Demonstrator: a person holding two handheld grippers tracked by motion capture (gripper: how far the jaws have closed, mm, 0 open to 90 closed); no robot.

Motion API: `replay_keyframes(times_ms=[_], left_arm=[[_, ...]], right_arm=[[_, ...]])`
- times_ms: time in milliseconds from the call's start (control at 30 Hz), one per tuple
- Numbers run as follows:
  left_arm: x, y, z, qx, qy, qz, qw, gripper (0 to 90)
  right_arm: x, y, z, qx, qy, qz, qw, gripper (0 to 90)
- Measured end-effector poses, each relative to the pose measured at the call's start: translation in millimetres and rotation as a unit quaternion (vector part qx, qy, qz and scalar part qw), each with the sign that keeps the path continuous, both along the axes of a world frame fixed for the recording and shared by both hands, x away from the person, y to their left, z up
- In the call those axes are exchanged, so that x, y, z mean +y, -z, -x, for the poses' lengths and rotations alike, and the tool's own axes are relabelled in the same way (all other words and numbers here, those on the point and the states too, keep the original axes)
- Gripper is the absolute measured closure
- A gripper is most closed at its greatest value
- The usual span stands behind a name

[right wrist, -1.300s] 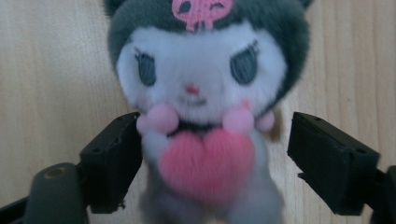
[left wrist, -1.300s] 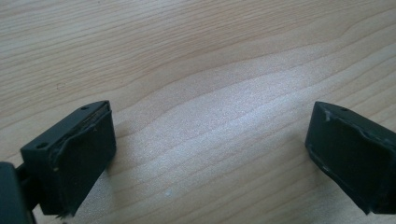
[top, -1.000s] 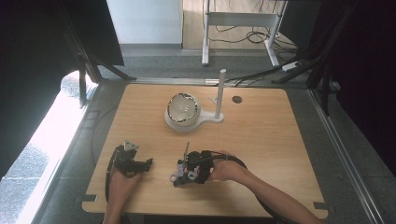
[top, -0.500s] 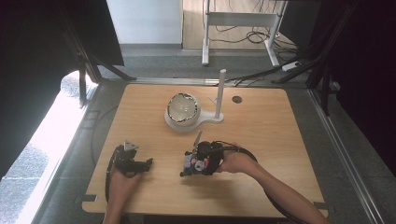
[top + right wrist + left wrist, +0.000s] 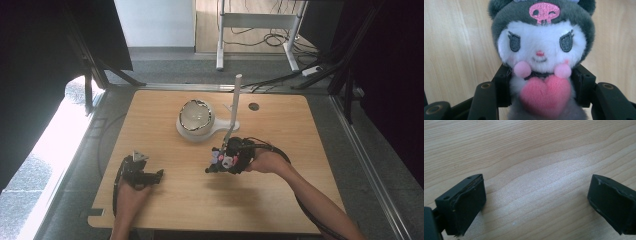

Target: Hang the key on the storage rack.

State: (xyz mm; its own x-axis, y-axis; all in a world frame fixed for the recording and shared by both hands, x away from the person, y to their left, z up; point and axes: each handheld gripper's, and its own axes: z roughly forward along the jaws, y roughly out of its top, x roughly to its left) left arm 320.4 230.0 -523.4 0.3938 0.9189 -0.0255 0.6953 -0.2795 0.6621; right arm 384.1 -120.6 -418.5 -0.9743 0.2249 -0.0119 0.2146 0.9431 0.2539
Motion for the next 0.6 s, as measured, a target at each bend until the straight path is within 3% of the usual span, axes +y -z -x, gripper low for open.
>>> replay_keyframes(times_ms=[467, 600], left_arm=[[-0.2, 0.0, 0.0, 0.000, -0.001, 0.001, 1.0000, 1.7], [-0.2, 0.1, 0.0, -0.001, -0.001, 0.001, 1.0000, 1.7]], right_arm=[[-34.0, -24.7, -24.7, 0.001, 0.045, -0.019, 0.9988, 45.0], [-46.3, -34.5, -34.2, -0.007, 0.063, -0.024, 0.9977, 45.0]])
